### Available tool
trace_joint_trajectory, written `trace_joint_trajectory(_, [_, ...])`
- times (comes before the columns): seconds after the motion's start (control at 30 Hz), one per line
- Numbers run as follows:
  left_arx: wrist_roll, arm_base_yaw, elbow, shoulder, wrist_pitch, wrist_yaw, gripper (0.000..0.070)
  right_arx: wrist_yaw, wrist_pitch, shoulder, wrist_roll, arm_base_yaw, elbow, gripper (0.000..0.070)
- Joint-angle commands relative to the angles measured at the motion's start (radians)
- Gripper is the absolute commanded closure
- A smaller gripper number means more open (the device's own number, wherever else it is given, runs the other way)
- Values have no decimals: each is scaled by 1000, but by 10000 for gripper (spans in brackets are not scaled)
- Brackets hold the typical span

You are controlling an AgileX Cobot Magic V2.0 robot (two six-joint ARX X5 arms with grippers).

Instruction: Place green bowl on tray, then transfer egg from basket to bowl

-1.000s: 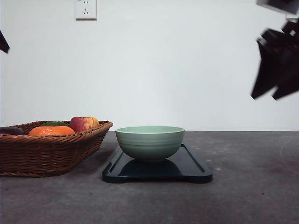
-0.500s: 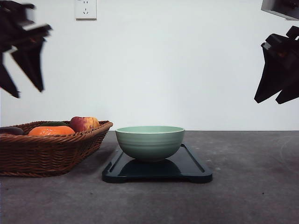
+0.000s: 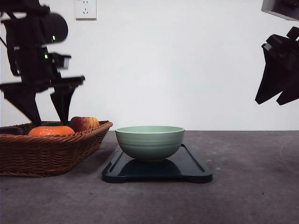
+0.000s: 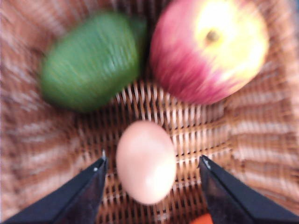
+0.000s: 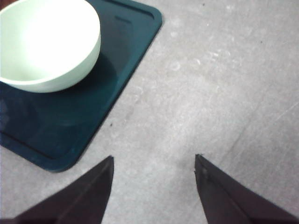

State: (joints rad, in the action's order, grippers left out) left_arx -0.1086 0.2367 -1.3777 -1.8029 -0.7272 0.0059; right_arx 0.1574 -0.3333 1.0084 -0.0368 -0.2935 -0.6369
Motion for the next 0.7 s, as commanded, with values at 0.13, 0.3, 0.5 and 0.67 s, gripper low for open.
trace_joint_trajectory(0.13, [-15,2,-24,-88,12,1,293,-1,3,7,-5,-3,-5,358])
trace_joint_trajectory(0.3, [-16,2,-24,-108,17,1,296,-1,1,7,-5,-3,-5,358])
trace_joint_trajectory(0.5, [-15,2,-24,-108,19,0,297,-1,0,7,-5,-3,-5,358])
trace_joint_trajectory(0.67, [-16,2,-24,-107,33,0,298,-1,0,7,-5,-3,-5,358])
